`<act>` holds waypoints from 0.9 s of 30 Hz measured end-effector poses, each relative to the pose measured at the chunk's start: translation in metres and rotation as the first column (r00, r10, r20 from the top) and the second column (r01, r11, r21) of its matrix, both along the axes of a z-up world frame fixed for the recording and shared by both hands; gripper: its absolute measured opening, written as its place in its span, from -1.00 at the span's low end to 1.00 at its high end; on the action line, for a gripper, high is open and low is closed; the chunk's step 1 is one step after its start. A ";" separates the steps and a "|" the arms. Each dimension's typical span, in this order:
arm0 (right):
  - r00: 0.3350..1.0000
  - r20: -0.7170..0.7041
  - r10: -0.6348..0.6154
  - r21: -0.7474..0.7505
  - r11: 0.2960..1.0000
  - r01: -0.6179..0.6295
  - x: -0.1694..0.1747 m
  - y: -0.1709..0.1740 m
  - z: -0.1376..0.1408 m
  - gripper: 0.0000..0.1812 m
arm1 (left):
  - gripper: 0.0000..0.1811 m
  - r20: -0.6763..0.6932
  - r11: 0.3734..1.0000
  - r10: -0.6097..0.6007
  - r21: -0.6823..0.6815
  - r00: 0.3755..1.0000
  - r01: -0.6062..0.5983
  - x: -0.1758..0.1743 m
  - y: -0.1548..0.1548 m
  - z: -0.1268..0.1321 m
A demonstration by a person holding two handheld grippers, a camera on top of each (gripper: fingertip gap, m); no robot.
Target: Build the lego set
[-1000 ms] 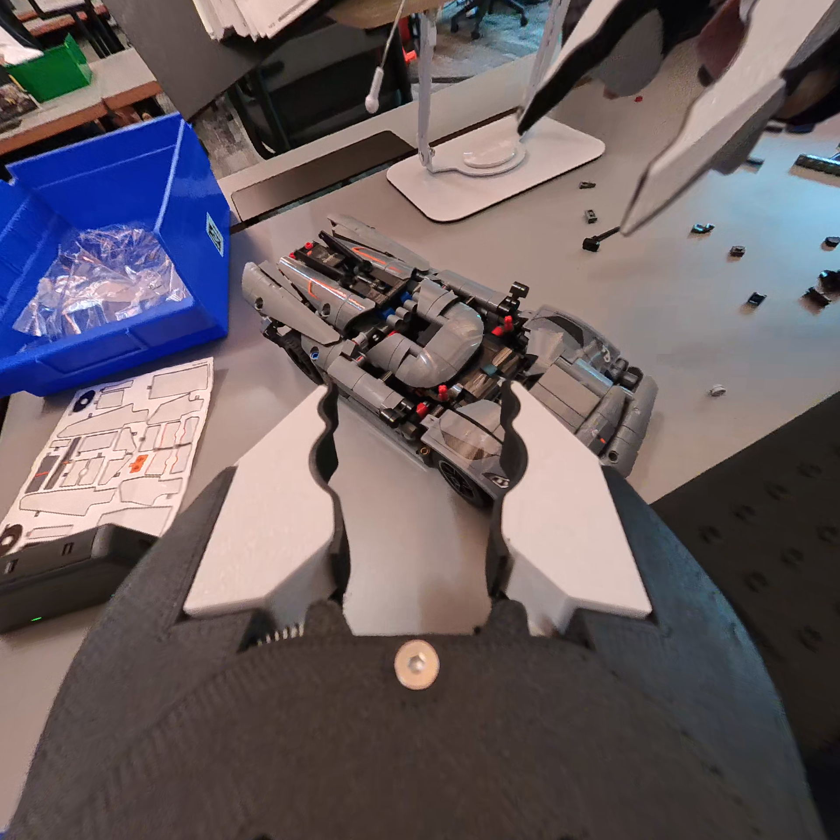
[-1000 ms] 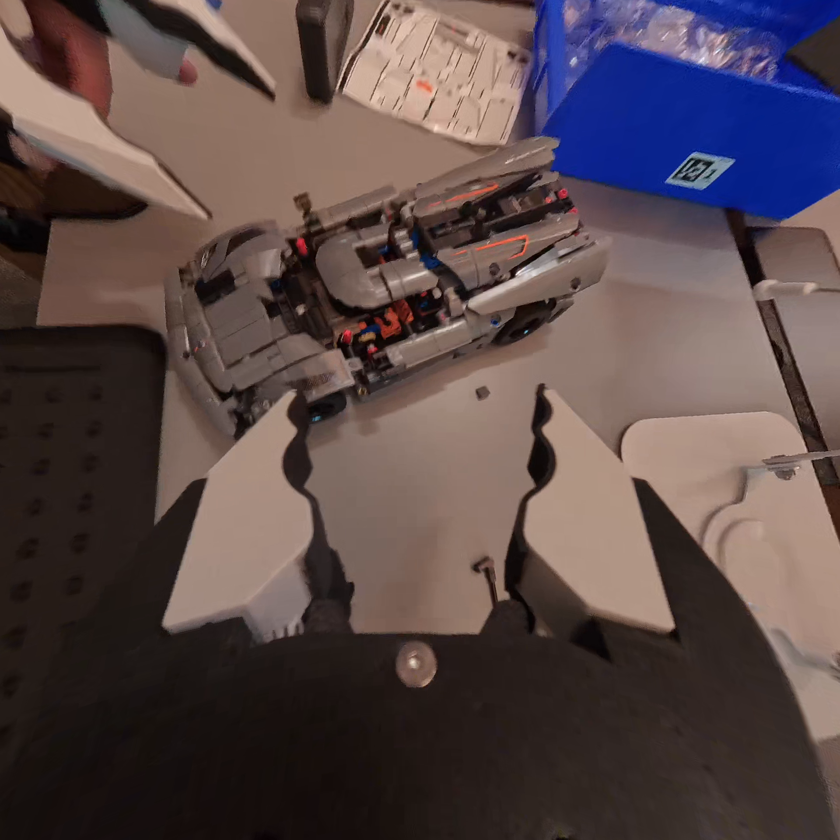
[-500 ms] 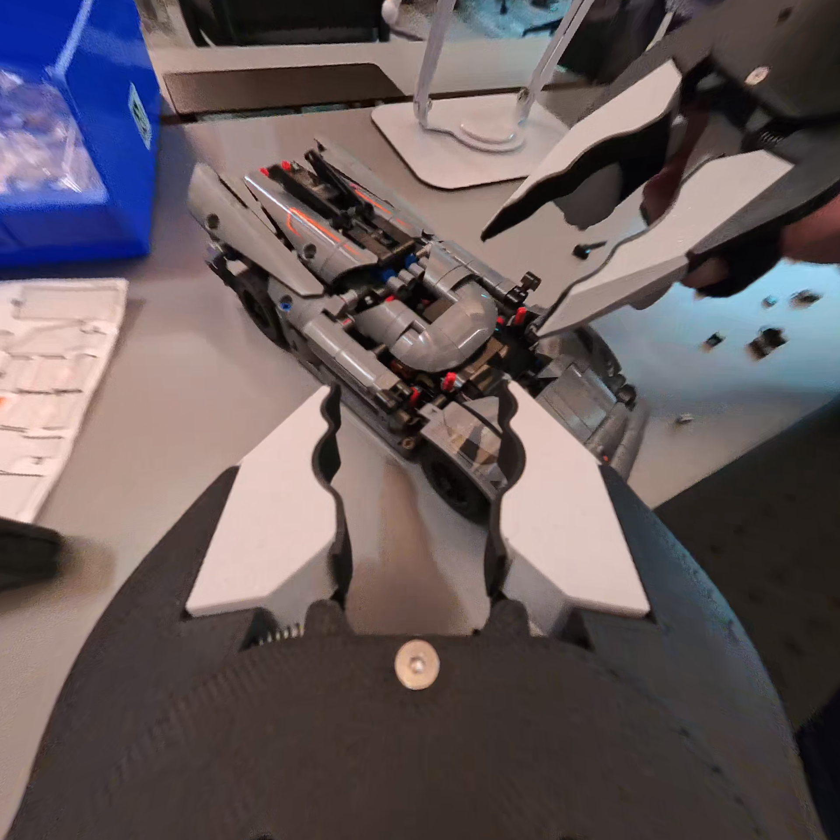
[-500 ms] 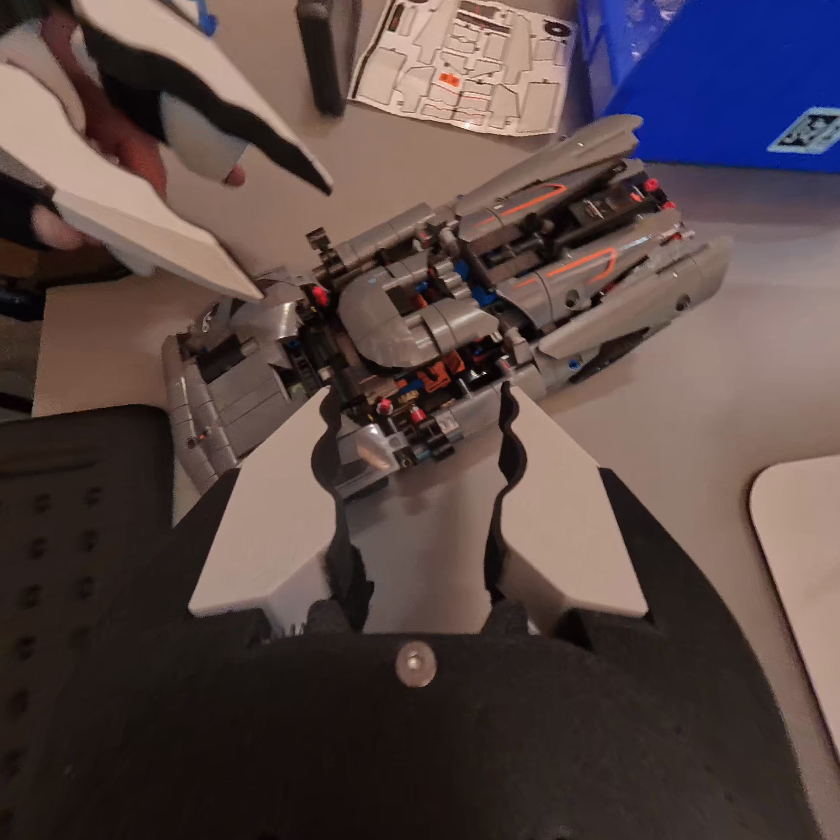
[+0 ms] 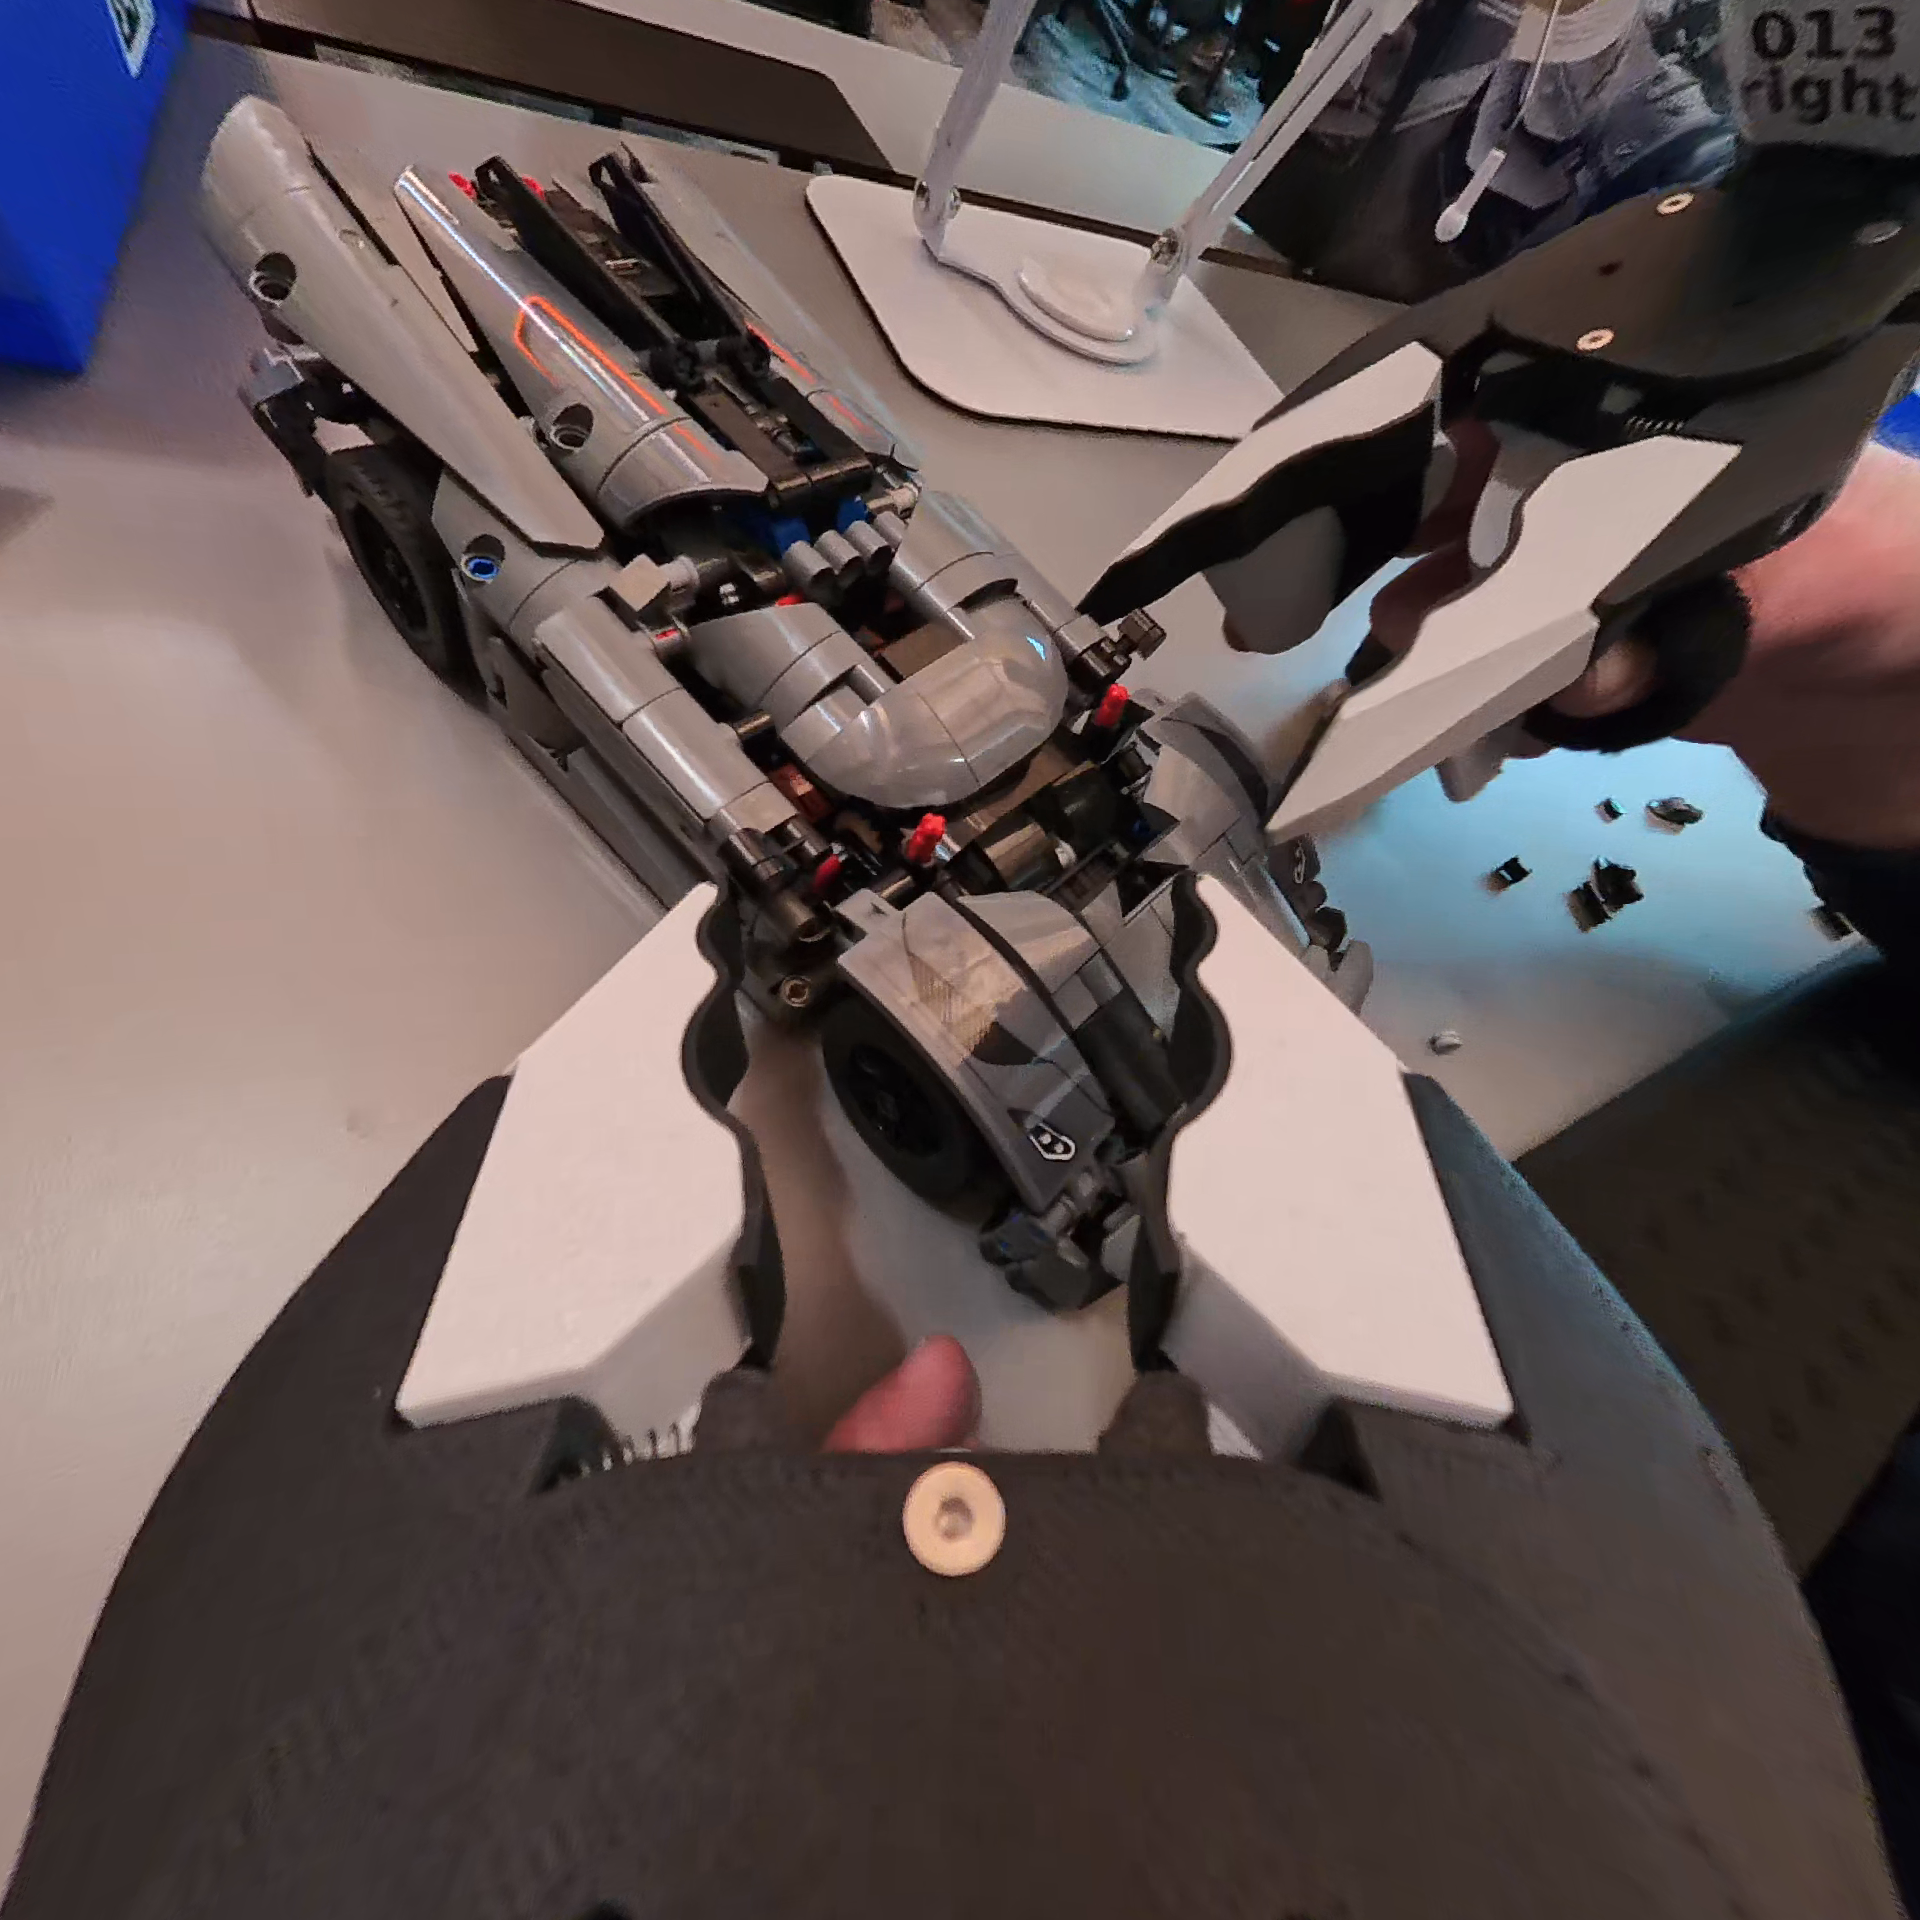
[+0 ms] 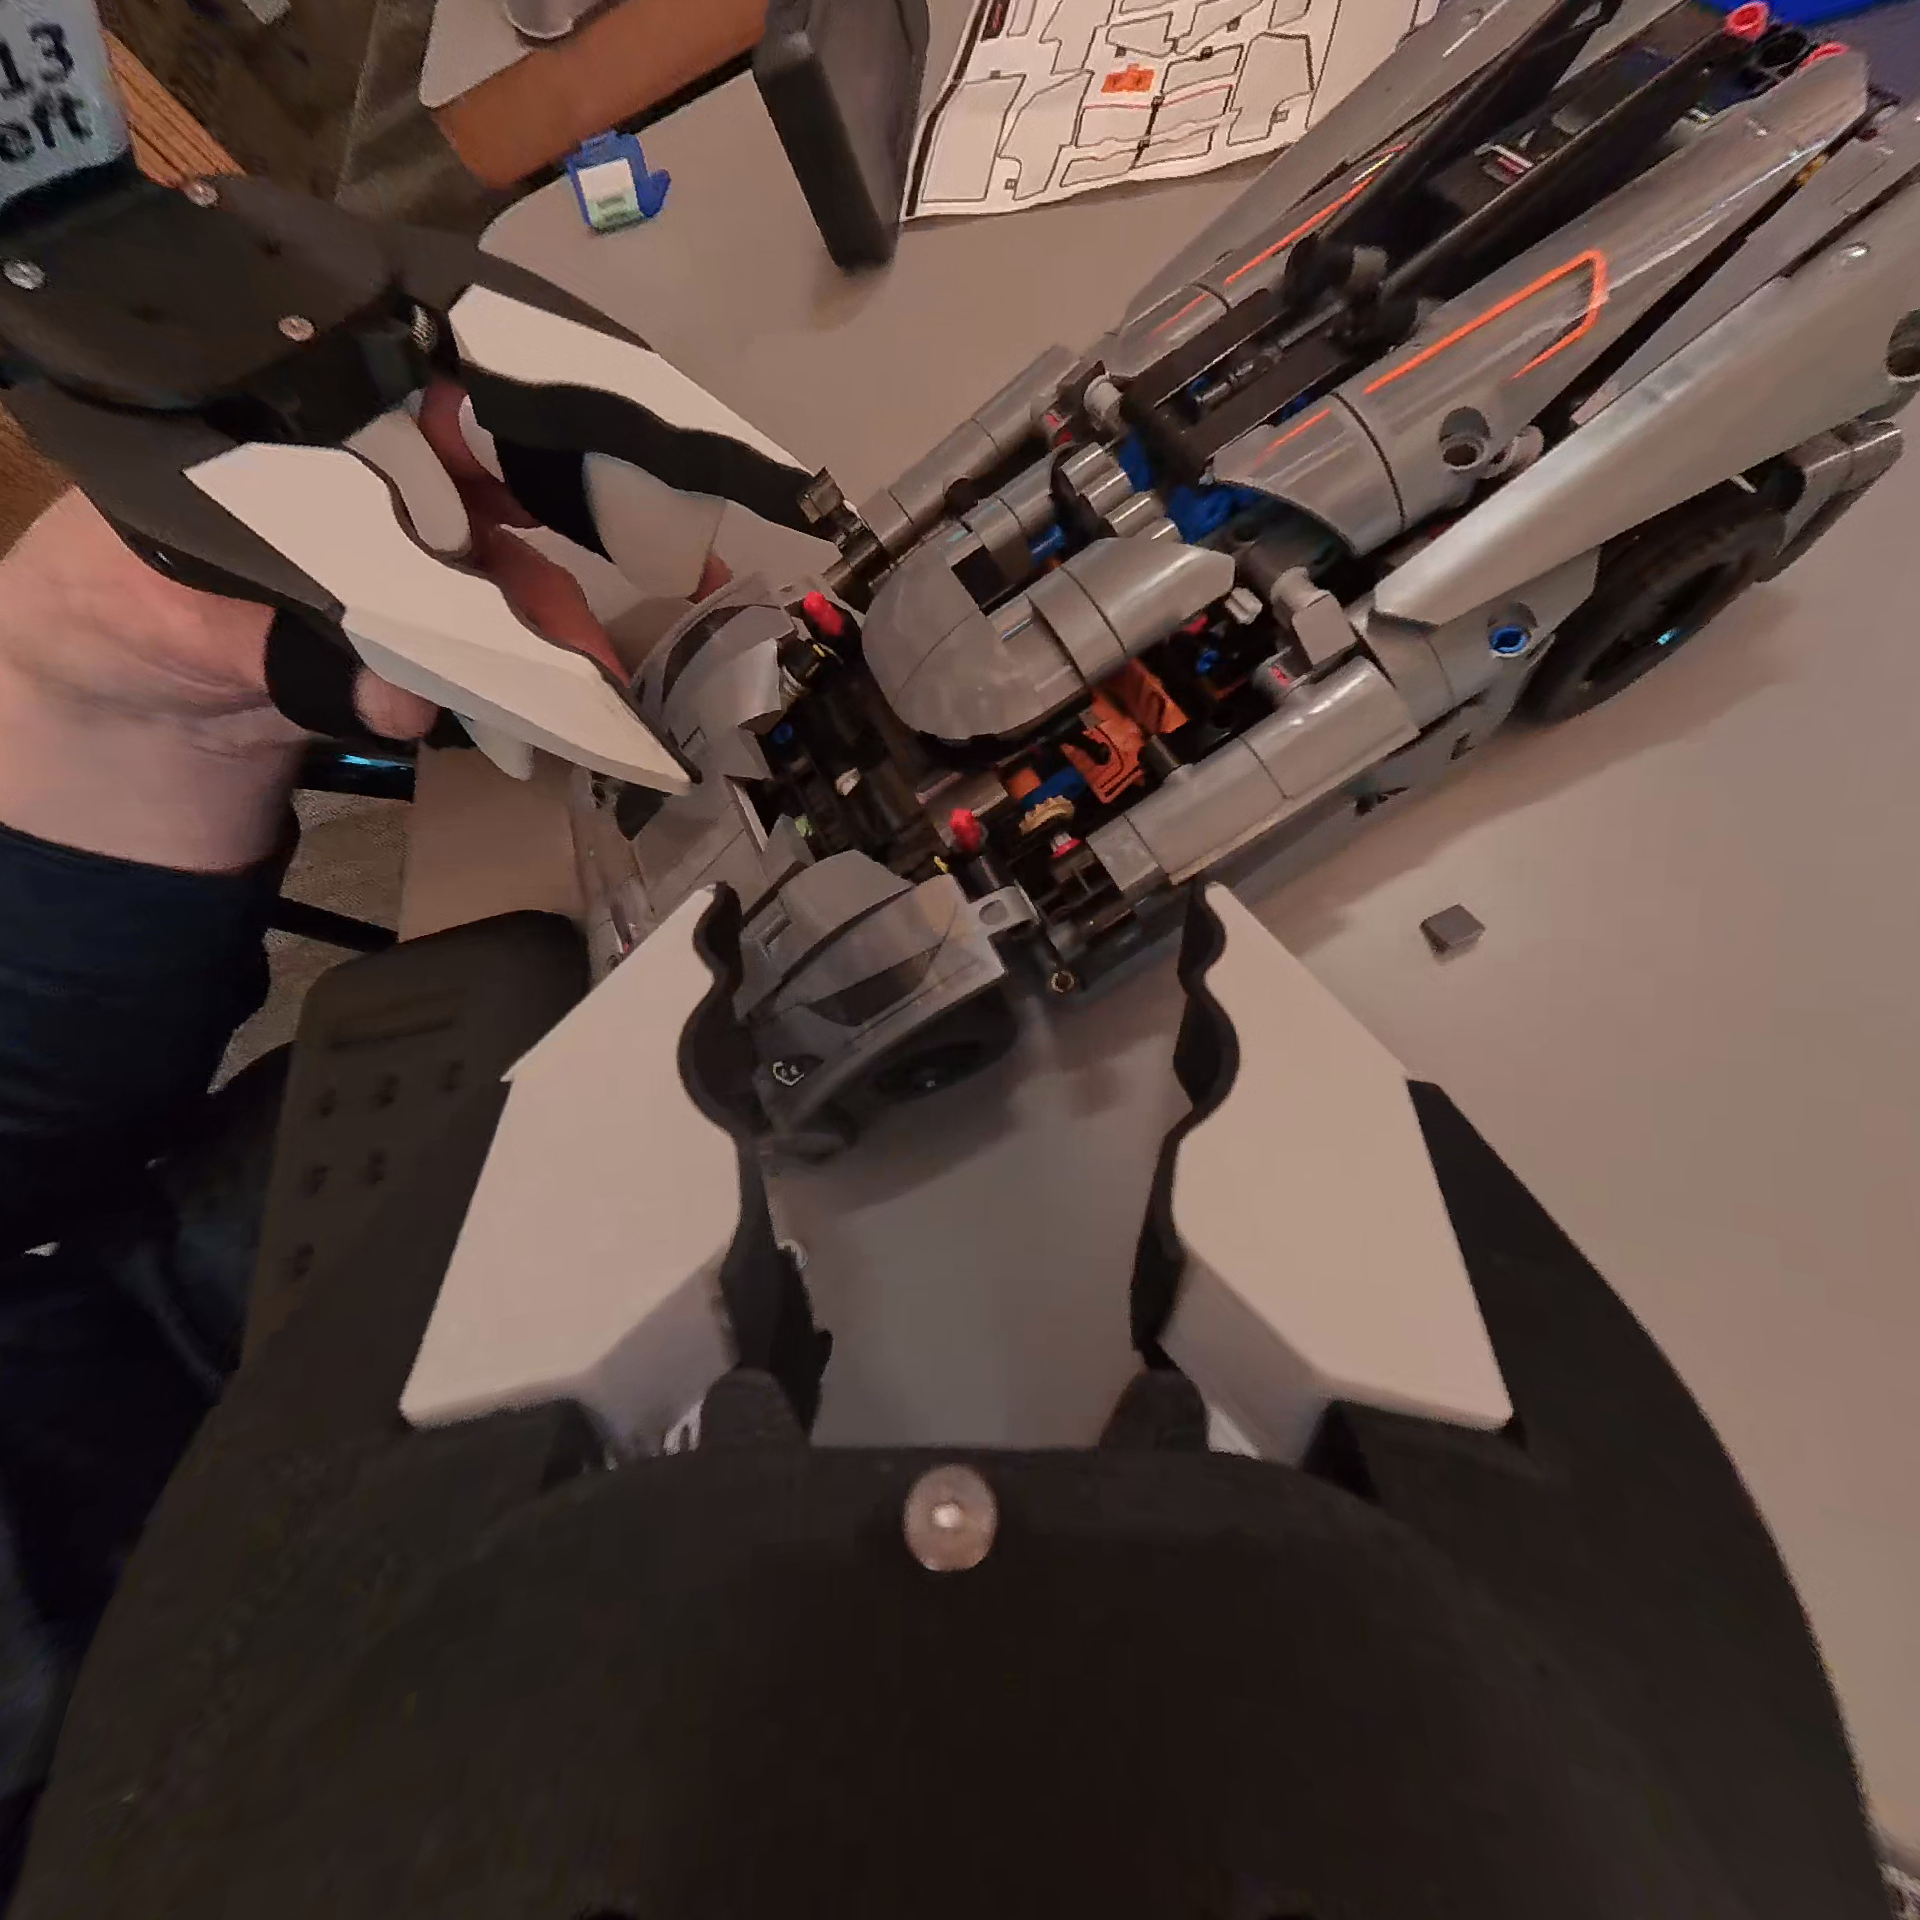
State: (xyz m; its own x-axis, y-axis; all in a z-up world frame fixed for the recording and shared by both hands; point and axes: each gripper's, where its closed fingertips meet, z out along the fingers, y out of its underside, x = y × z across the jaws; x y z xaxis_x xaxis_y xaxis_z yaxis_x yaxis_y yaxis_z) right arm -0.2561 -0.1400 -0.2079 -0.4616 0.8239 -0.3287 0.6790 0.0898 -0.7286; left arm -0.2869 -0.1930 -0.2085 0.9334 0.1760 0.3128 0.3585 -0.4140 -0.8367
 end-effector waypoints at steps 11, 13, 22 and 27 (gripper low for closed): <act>0.999 -0.025 -0.039 0.001 0.999 0.039 0.000 0.028 0.004 0.06 | -0.25 0.115 0.998 -0.030 0.066 0.993 0.022 0.029 0.020 0.005; 0.999 -0.025 -0.036 -0.033 0.999 0.036 0.001 0.031 0.007 0.03 | -0.28 0.094 0.999 -0.023 0.034 0.995 0.020 0.031 0.023 0.003; 1.000 -0.014 -0.002 0.008 1.000 0.002 0.011 0.047 0.007 0.02 | -0.24 0.087 0.999 -0.051 0.000 0.995 0.051 0.054 0.037 0.003; 1.000 0.007 0.007 0.014 1.000 -0.007 0.023 0.065 0.007 -0.03 | -0.37 0.057 0.991 -0.125 -0.045 0.991 0.128 0.077 0.048 0.000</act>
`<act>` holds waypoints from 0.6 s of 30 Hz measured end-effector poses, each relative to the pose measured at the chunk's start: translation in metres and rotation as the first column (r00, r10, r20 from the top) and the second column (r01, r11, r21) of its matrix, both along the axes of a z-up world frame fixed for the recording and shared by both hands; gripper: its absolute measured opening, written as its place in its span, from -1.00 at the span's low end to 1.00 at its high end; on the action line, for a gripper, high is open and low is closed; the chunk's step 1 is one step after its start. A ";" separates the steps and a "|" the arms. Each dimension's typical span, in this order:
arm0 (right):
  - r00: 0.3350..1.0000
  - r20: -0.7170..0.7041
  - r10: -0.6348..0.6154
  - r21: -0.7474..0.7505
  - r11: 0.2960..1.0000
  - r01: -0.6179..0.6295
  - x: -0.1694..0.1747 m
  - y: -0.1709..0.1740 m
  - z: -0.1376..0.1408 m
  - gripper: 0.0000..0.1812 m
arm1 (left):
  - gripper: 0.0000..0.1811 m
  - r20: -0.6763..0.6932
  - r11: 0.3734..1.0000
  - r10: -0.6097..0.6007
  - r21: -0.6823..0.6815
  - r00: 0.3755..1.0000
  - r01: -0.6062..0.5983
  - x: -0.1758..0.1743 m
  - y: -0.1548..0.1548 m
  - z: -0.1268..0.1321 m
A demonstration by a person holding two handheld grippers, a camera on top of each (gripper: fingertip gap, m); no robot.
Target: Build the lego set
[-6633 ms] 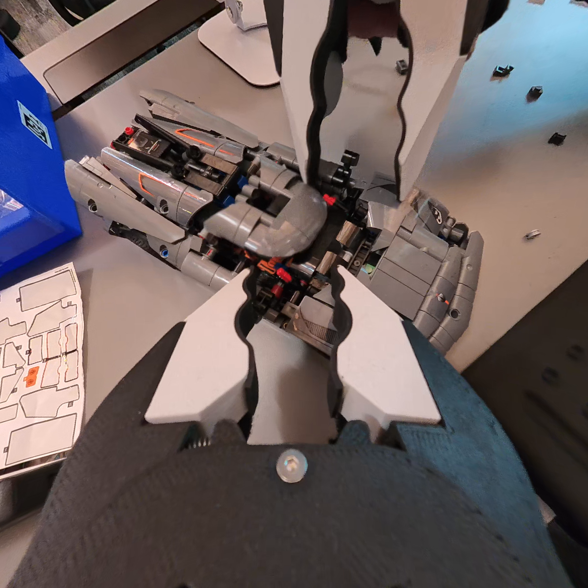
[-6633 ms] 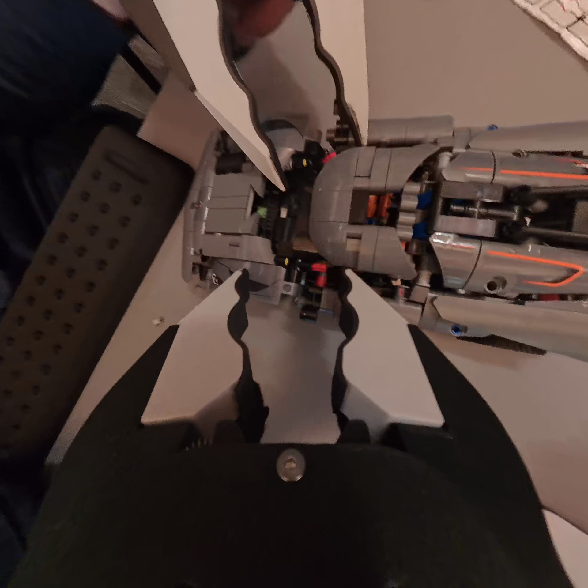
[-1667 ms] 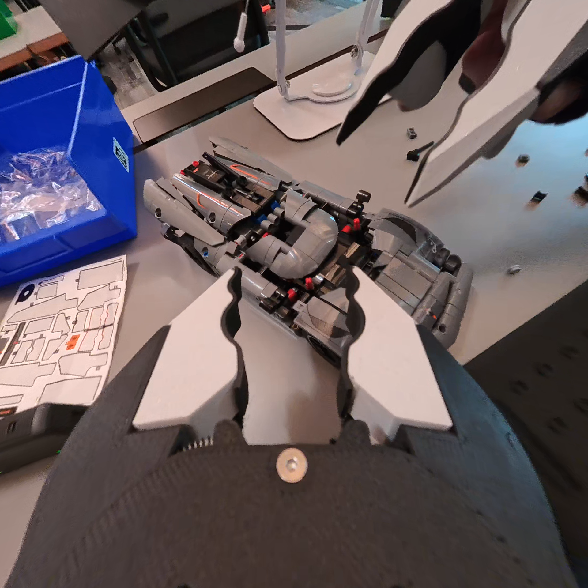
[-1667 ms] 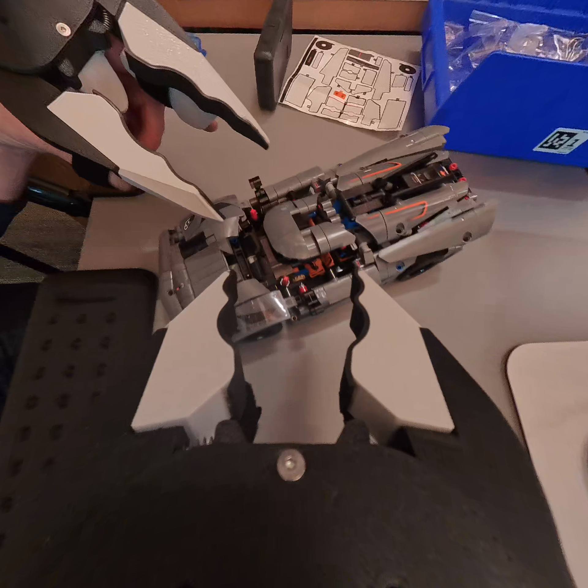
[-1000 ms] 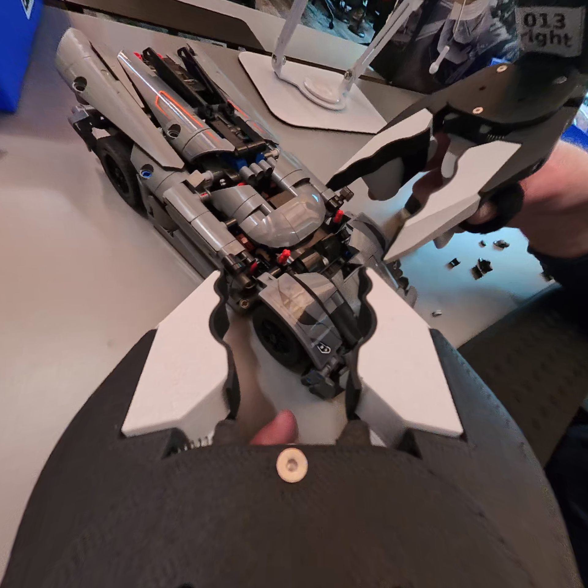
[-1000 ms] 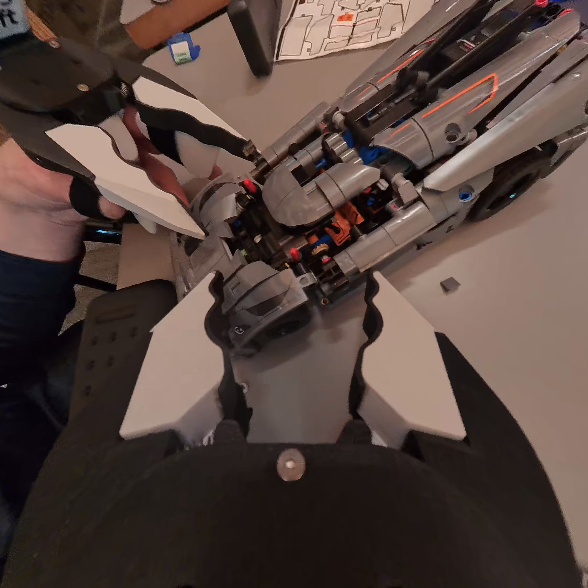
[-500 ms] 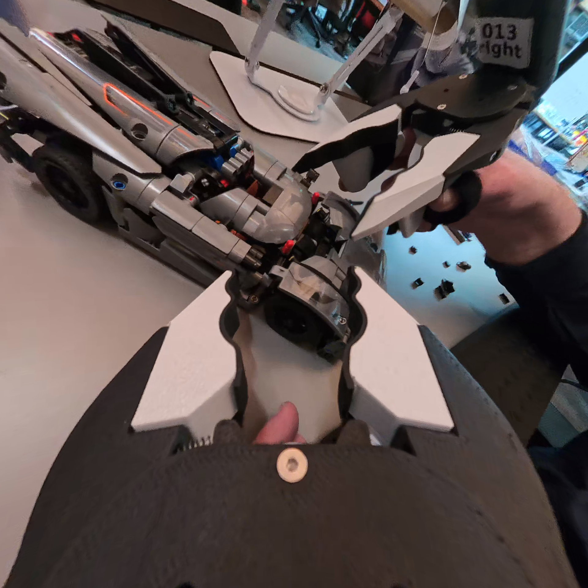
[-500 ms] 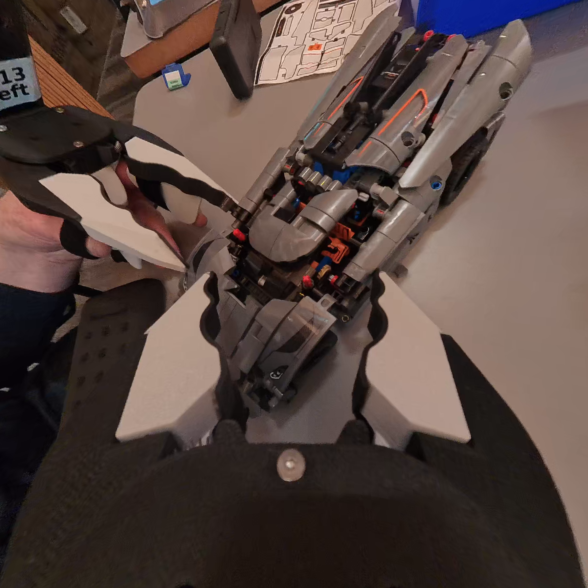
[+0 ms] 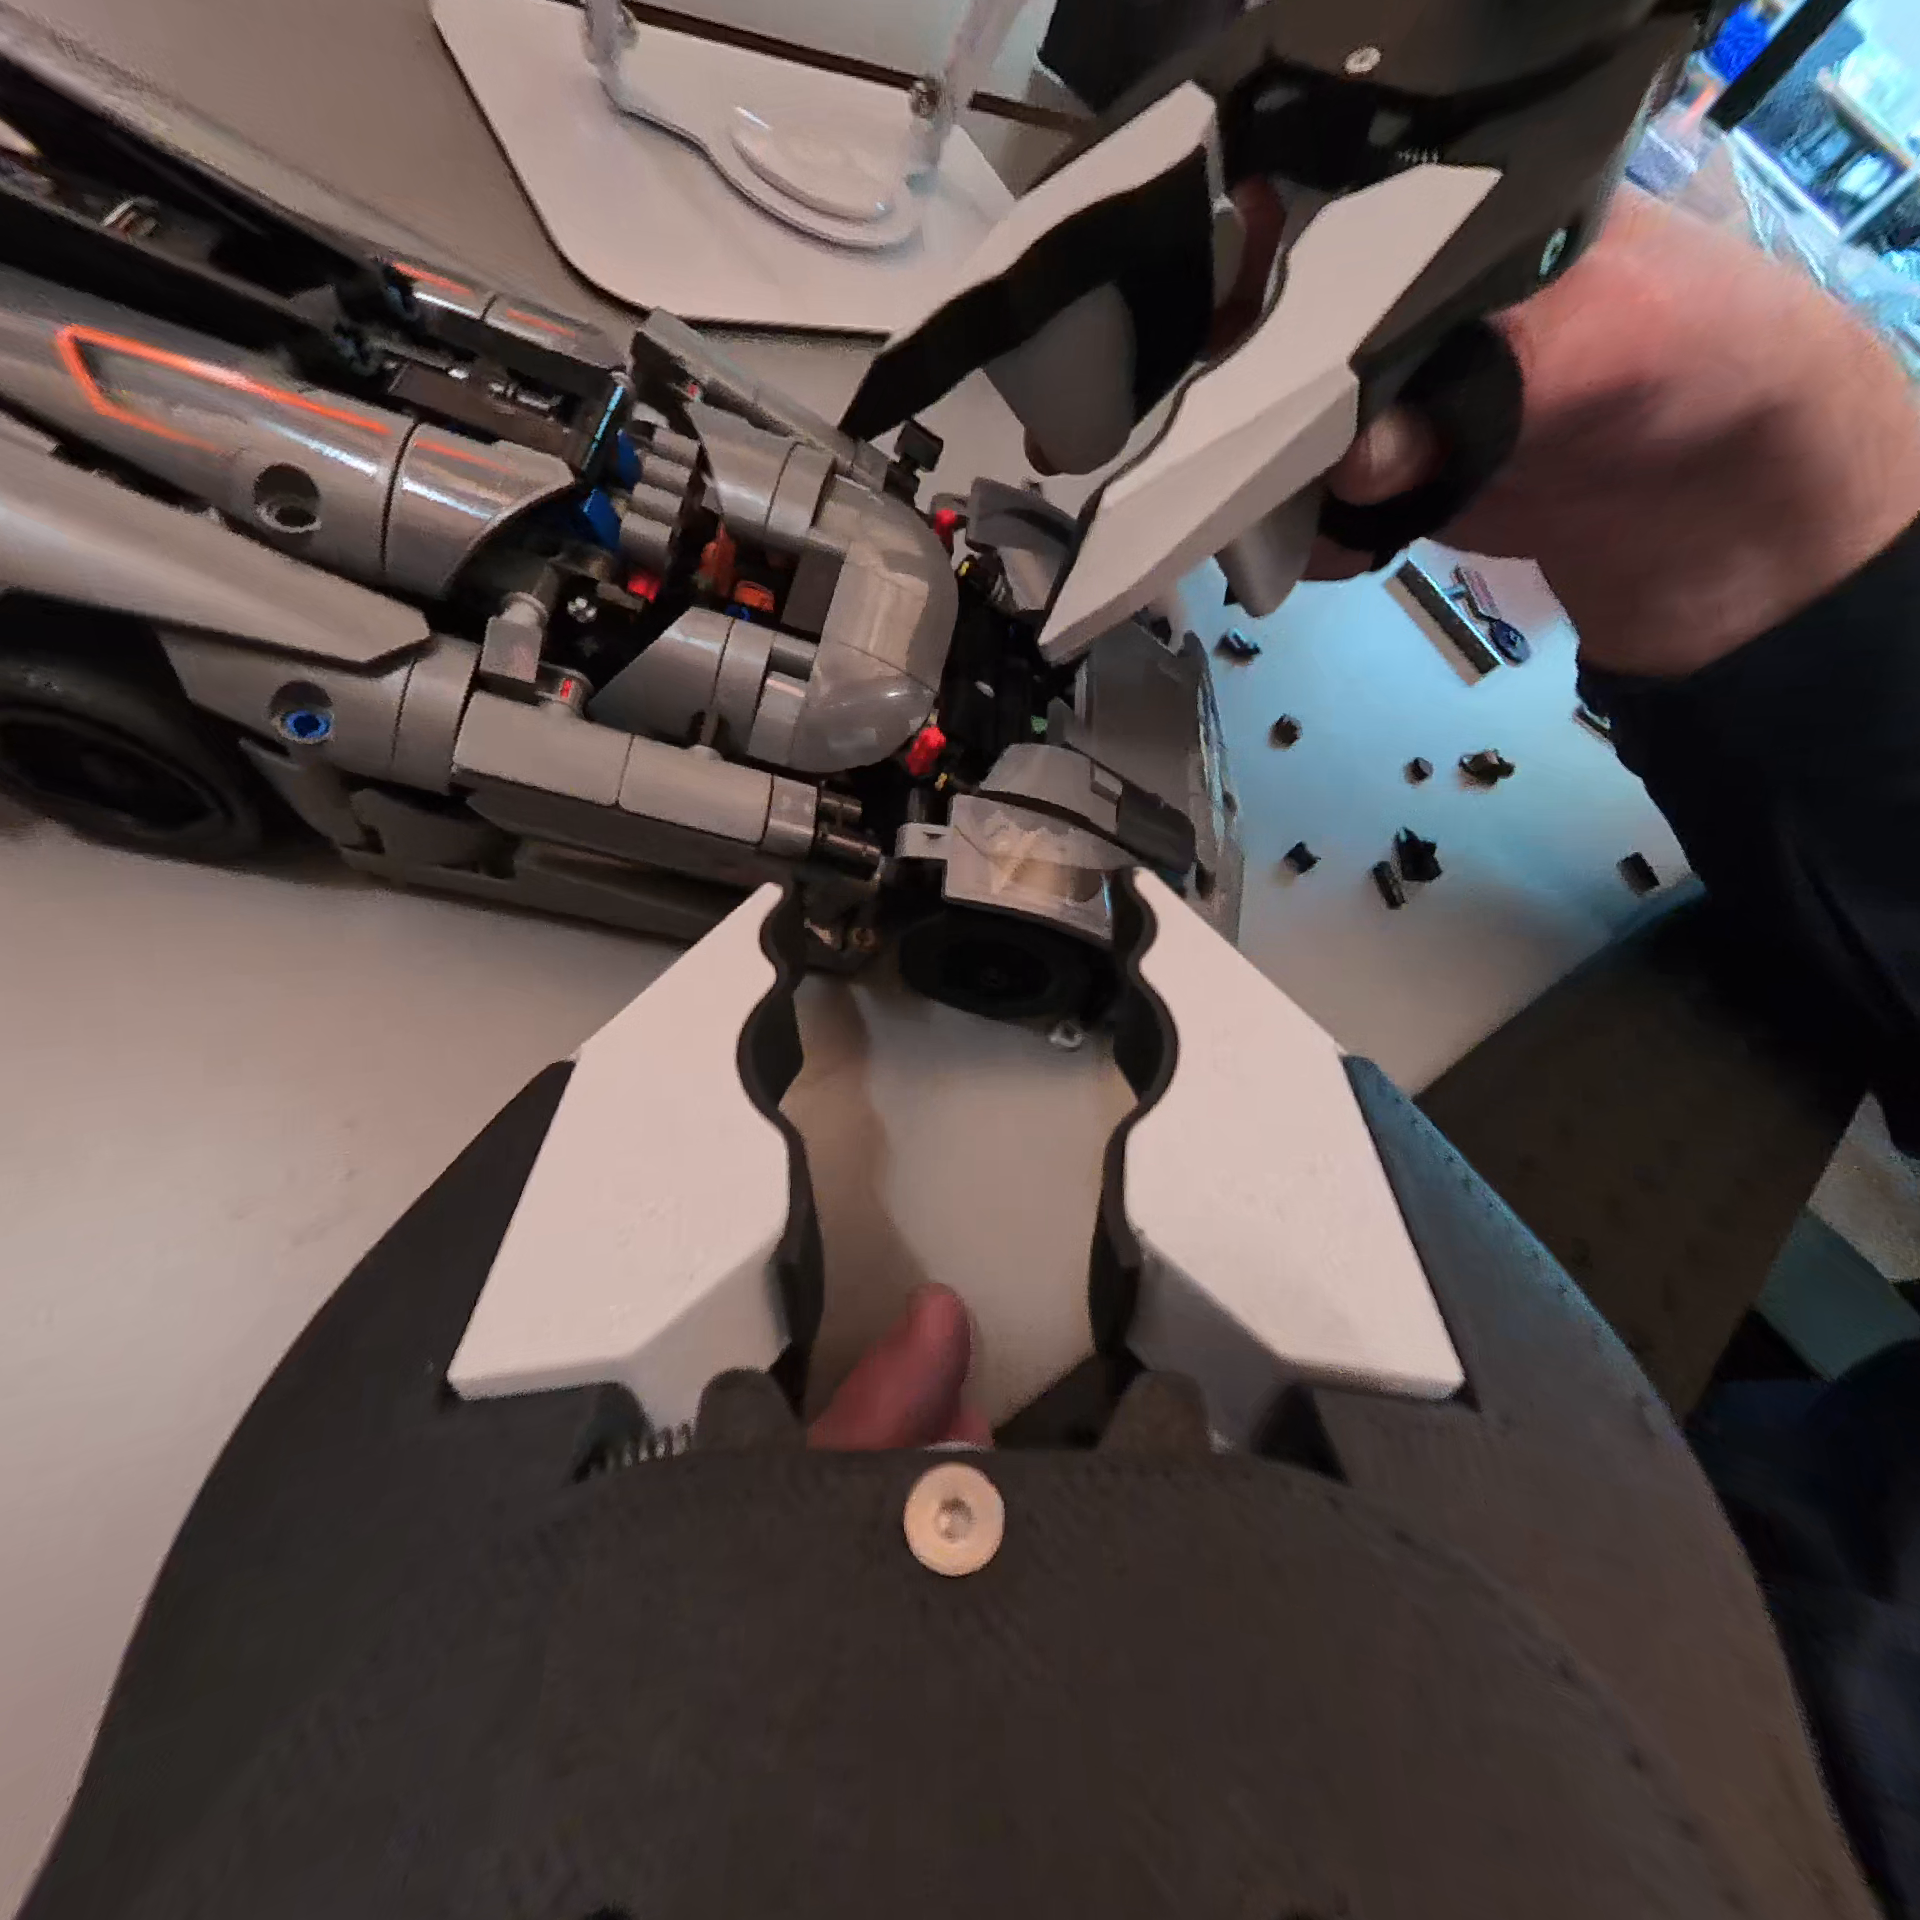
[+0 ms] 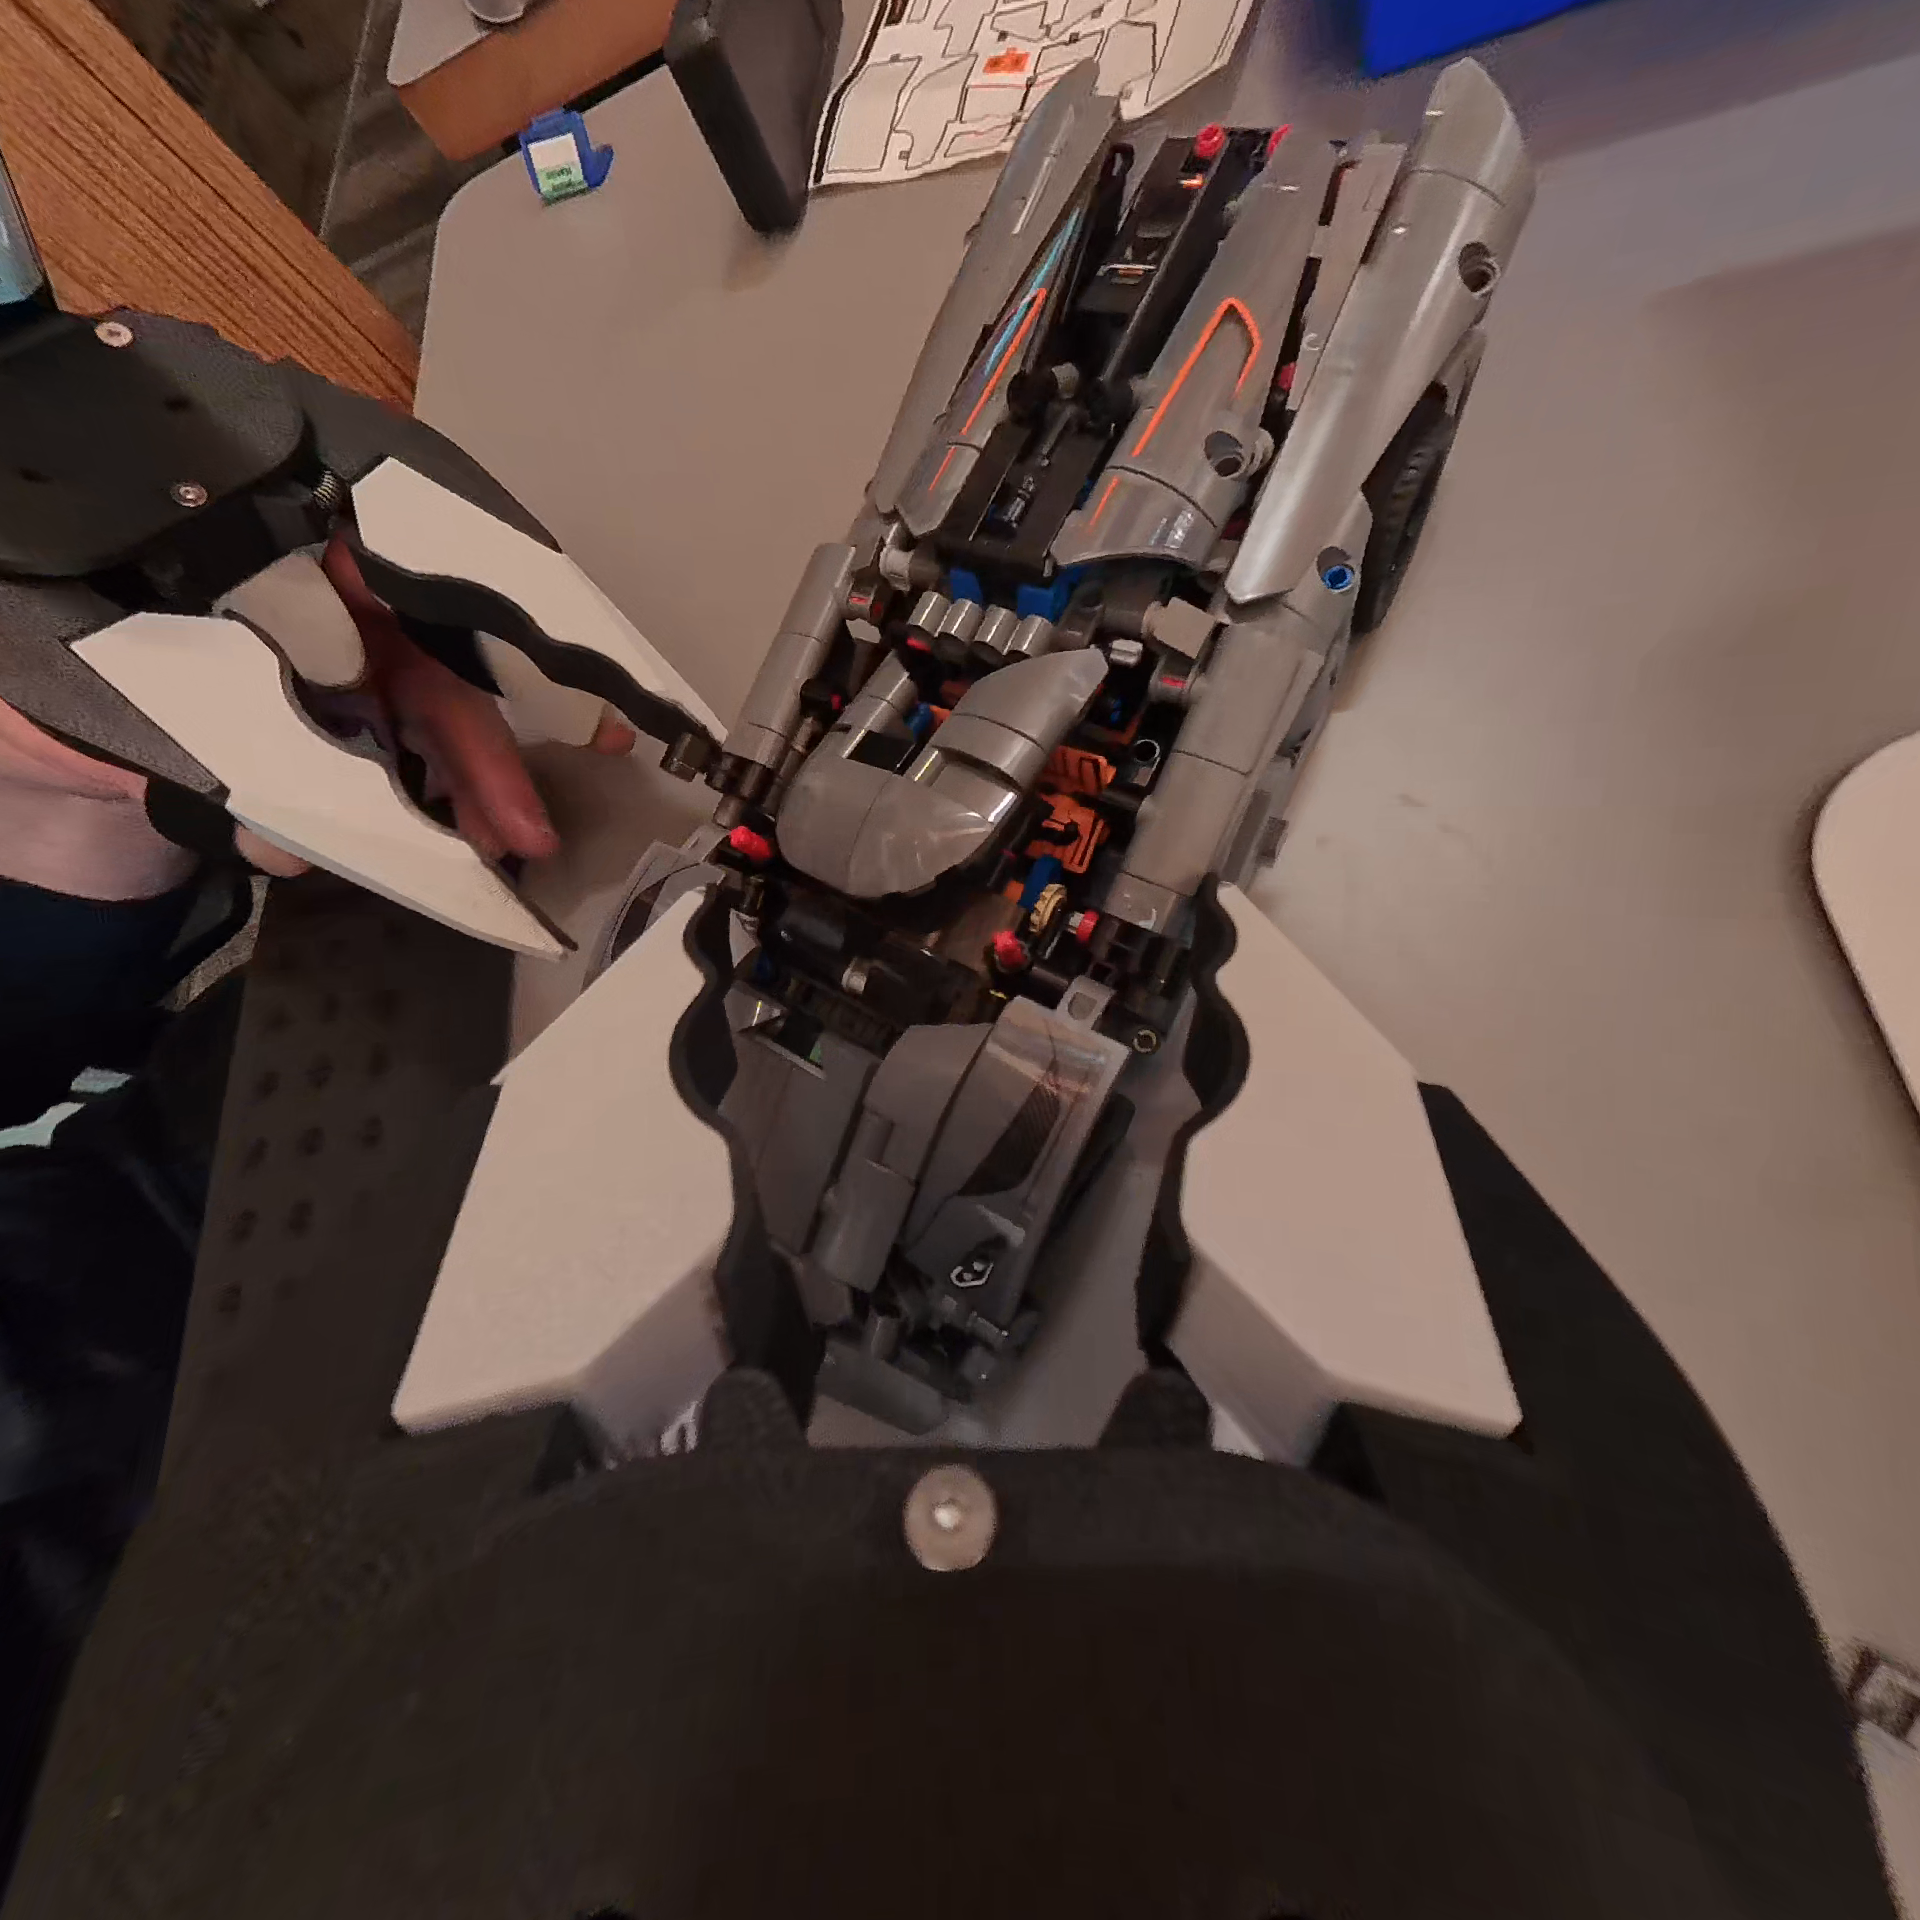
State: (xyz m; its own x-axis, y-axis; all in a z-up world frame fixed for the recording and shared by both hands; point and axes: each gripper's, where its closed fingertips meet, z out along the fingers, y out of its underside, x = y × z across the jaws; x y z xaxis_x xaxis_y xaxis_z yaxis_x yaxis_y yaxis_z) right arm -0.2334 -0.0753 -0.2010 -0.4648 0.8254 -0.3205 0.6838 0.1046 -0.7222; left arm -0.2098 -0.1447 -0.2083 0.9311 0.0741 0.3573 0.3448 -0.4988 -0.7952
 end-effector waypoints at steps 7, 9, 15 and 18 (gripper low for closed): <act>0.991 -0.121 -0.052 0.201 0.977 0.076 0.000 0.020 0.024 -0.10 | -0.37 0.028 0.986 -0.164 -0.010 0.986 0.165 0.040 0.021 0.000; 0.989 -0.147 -0.024 0.316 0.946 0.070 0.003 0.018 0.027 -0.10 | -0.35 0.038 0.981 -0.196 -0.008 0.980 0.196 0.047 0.023 -0.001; 0.998 -0.056 0.013 0.474 0.880 0.015 0.016 0.003 0.003 -0.14 | -0.26 0.043 0.970 -0.242 -0.001 0.969 0.242 0.056 0.024 0.000; 0.999 -0.040 0.018 0.507 0.862 0.005 0.021 -0.002 -0.004 -0.15 | -0.24 0.045 0.963 -0.269 -0.007 0.962 0.269 0.062 0.024 -0.002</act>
State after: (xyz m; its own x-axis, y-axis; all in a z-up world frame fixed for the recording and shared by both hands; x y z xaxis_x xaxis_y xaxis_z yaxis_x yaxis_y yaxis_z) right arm -0.2128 -0.0776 -0.2053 -0.4746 0.8654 0.1610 0.6522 0.4685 -0.5959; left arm -0.1482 -0.1210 -0.2102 0.9008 -0.1721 0.3987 0.2309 -0.5878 -0.7753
